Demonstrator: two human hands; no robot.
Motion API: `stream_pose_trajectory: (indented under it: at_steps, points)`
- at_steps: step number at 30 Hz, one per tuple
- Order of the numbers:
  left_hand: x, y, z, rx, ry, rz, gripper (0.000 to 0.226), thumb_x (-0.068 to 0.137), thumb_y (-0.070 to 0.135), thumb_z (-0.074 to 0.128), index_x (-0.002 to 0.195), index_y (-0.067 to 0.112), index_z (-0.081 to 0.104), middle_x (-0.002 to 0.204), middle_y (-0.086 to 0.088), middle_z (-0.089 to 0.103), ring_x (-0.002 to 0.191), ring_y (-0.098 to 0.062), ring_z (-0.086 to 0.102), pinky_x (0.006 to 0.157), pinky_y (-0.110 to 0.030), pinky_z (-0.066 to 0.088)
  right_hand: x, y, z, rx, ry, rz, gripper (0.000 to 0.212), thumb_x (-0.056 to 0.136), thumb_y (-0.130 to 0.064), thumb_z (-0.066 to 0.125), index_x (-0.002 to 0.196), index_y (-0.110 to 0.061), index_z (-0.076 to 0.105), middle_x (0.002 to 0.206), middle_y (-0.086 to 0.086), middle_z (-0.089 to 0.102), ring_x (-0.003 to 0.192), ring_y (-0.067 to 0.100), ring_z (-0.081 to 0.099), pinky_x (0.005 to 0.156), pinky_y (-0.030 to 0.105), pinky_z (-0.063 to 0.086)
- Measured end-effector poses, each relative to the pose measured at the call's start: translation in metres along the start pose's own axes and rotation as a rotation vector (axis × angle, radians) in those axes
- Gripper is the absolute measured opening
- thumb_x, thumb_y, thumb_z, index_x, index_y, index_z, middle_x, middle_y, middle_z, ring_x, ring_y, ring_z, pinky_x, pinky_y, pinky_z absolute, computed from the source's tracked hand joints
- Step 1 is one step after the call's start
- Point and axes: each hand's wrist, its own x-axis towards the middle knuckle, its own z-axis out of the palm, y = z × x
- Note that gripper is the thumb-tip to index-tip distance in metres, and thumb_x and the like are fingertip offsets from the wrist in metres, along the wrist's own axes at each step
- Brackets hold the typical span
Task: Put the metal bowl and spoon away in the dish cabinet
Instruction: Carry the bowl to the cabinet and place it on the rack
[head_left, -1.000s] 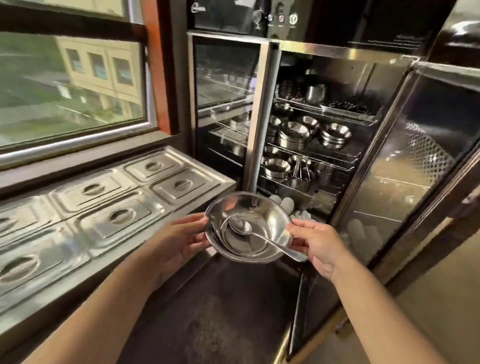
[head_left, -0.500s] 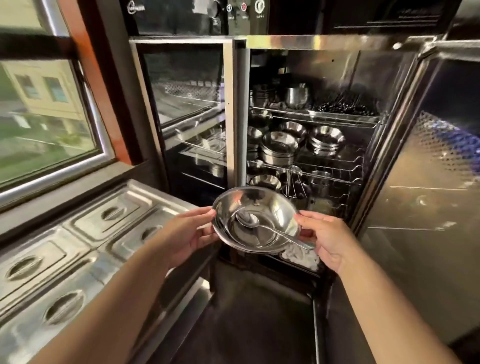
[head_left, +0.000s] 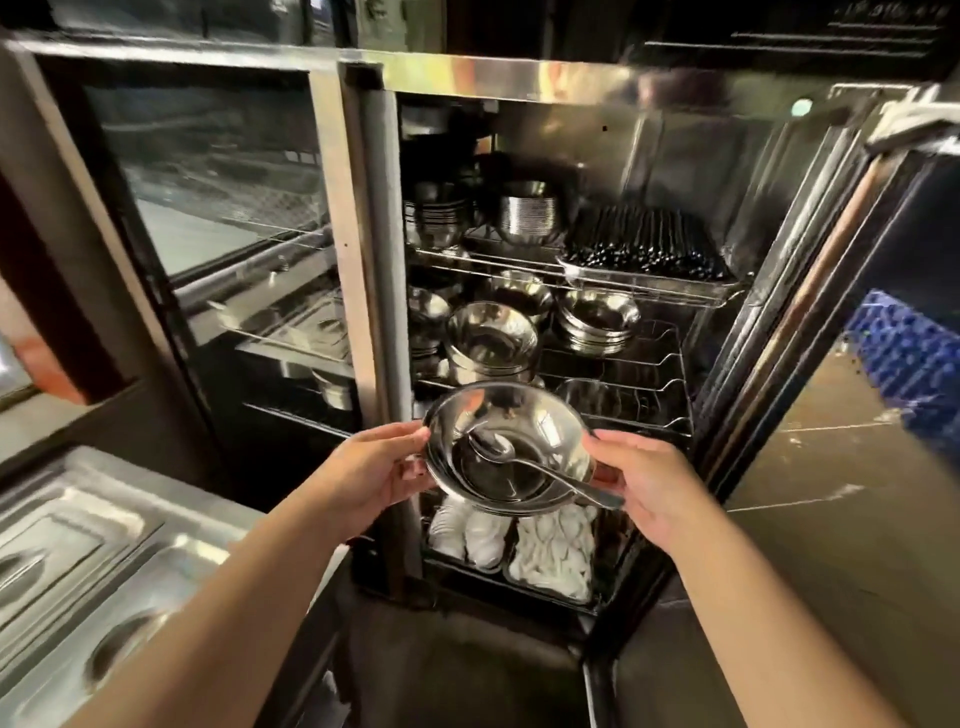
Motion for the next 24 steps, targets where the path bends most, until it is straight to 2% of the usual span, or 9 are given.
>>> stream_pose_trajectory:
  at_steps: [2, 4, 6, 9, 10, 13, 16, 21, 24]
  points:
    - [0.037, 0.000, 0.004, -0.004, -0.025, -0.015, 0.021, 0.094, 0.005, 0.063, 0.113, 0.001, 0.072, 0.097, -0.014, 0.072, 0.078, -0.019, 0.062, 0.075, -0.036, 0.065, 0.020, -0.005, -0.005, -0.018, 0.040, -0.001, 0.038, 0.086, 0.000, 0.075, 0.122, 0.003, 0.064, 0.077, 0.011, 0.077, 0.060, 0.017, 0.073, 0.053, 0.032, 0.059]
    - [0.076, 0.001, 0.011, -0.005, -0.068, -0.041, 0.016, 0.094, 0.003, 0.062, 0.101, 0.004, 0.076, 0.086, -0.012, 0.075, 0.065, -0.014, 0.068, 0.061, -0.031, 0.063, 0.042, -0.011, -0.010, -0.026, 0.095, -0.004, 0.039, 0.087, 0.000, 0.074, 0.124, 0.004, 0.063, 0.083, 0.014, 0.077, 0.061, 0.016, 0.071, 0.057, 0.033, 0.061]
    - [0.113, 0.003, 0.017, 0.011, -0.108, -0.063, 0.015, 0.095, 0.002, 0.062, 0.102, 0.003, 0.075, 0.086, -0.013, 0.076, 0.065, -0.015, 0.071, 0.058, -0.028, 0.061, 0.059, -0.017, -0.014, -0.042, 0.150, -0.005, 0.040, 0.087, 0.001, 0.073, 0.126, 0.004, 0.061, 0.095, 0.021, 0.076, 0.061, 0.016, 0.071, 0.057, 0.030, 0.062]
    - [0.172, 0.009, 0.032, 0.062, -0.160, -0.101, 0.021, 0.094, 0.004, 0.064, 0.082, 0.010, 0.080, 0.083, -0.010, 0.077, 0.068, -0.016, 0.072, 0.063, -0.035, 0.065, 0.089, -0.028, -0.017, -0.059, 0.259, -0.009, 0.043, 0.089, 0.002, 0.072, 0.130, 0.005, 0.058, 0.104, 0.023, 0.074, 0.061, 0.017, 0.070, 0.054, 0.028, 0.061]
    - [0.189, 0.011, 0.039, 0.074, -0.181, -0.116, 0.020, 0.094, 0.005, 0.064, 0.081, 0.011, 0.078, 0.081, -0.009, 0.077, 0.068, -0.017, 0.072, 0.065, -0.035, 0.065, 0.098, -0.032, -0.018, -0.067, 0.292, -0.005, 0.042, 0.090, 0.002, 0.071, 0.130, 0.005, 0.058, 0.101, 0.022, 0.074, 0.061, 0.017, 0.070, 0.053, 0.028, 0.060]
    - [0.227, 0.018, 0.060, 0.081, -0.258, -0.145, 0.009, 0.096, 0.007, 0.062, 0.101, 0.007, 0.069, 0.083, -0.009, 0.078, 0.070, -0.018, 0.075, 0.061, -0.032, 0.063, 0.121, -0.043, -0.024, -0.095, 0.386, 0.012, 0.035, 0.093, 0.003, 0.067, 0.127, 0.005, 0.060, 0.091, 0.018, 0.075, 0.066, 0.020, 0.069, 0.061, 0.031, 0.060]
    - [0.258, 0.023, 0.081, 0.121, -0.321, -0.187, 0.021, 0.098, 0.013, 0.060, 0.114, 0.002, 0.067, 0.097, -0.015, 0.078, 0.078, -0.022, 0.076, 0.064, -0.030, 0.061, 0.142, -0.048, -0.036, -0.116, 0.477, 0.021, 0.029, 0.093, 0.005, 0.065, 0.122, 0.006, 0.062, 0.090, 0.019, 0.074, 0.071, 0.025, 0.069, 0.071, 0.035, 0.059]
    - [0.296, 0.016, 0.115, 0.207, -0.342, -0.248, 0.023, 0.097, 0.015, 0.060, 0.115, 0.002, 0.068, 0.089, -0.009, 0.077, 0.074, -0.017, 0.074, 0.062, -0.028, 0.059, 0.184, -0.050, -0.063, -0.240, 0.590, 0.092, 0.033, 0.093, -0.001, 0.067, 0.126, -0.002, 0.064, 0.101, 0.023, 0.073, 0.085, 0.034, 0.070, 0.059, 0.032, 0.053]
    - [0.318, 0.010, 0.132, 0.286, -0.323, -0.248, 0.022, 0.097, 0.015, 0.059, 0.115, 0.004, 0.067, 0.095, -0.009, 0.075, 0.085, -0.020, 0.070, 0.070, -0.032, 0.058, 0.211, -0.047, -0.077, -0.318, 0.586, 0.122, 0.032, 0.093, -0.009, 0.065, 0.124, -0.003, 0.065, 0.100, 0.024, 0.073, 0.076, 0.029, 0.066, 0.060, 0.035, 0.051]
